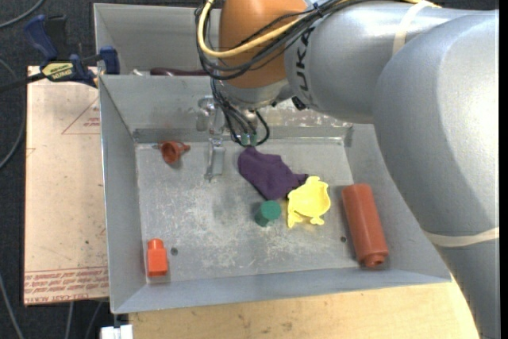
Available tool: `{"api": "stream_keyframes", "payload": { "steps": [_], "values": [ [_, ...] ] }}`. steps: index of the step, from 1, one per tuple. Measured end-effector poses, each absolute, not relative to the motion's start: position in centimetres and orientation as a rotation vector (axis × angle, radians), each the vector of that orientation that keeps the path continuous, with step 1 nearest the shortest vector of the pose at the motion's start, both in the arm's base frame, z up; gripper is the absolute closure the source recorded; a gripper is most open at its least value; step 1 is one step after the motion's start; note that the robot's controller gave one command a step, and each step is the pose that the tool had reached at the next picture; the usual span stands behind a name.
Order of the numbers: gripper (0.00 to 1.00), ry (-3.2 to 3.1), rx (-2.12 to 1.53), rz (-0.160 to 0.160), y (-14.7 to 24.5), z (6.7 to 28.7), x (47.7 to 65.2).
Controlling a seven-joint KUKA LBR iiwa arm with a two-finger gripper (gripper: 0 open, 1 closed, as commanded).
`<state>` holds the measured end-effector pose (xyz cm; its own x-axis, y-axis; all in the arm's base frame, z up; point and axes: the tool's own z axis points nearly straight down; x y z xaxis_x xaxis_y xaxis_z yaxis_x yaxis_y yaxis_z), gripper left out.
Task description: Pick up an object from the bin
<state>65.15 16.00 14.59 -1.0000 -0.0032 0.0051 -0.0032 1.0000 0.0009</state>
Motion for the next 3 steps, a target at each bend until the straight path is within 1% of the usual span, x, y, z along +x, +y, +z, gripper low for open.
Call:
{"api": "stream_keyframes", "payload": {
  "steps": [1,2,3],
  "values": [
    [0.00,-3.143,0.002,-0.003,15.9,15.1,65.3],
    [0.00,-3.147,-0.106,-0.004,16.2,14.3,65.2],
    [0.00,-3.118,-0.397,-0.004,17.7,10.3,64.1]
  ]
}}
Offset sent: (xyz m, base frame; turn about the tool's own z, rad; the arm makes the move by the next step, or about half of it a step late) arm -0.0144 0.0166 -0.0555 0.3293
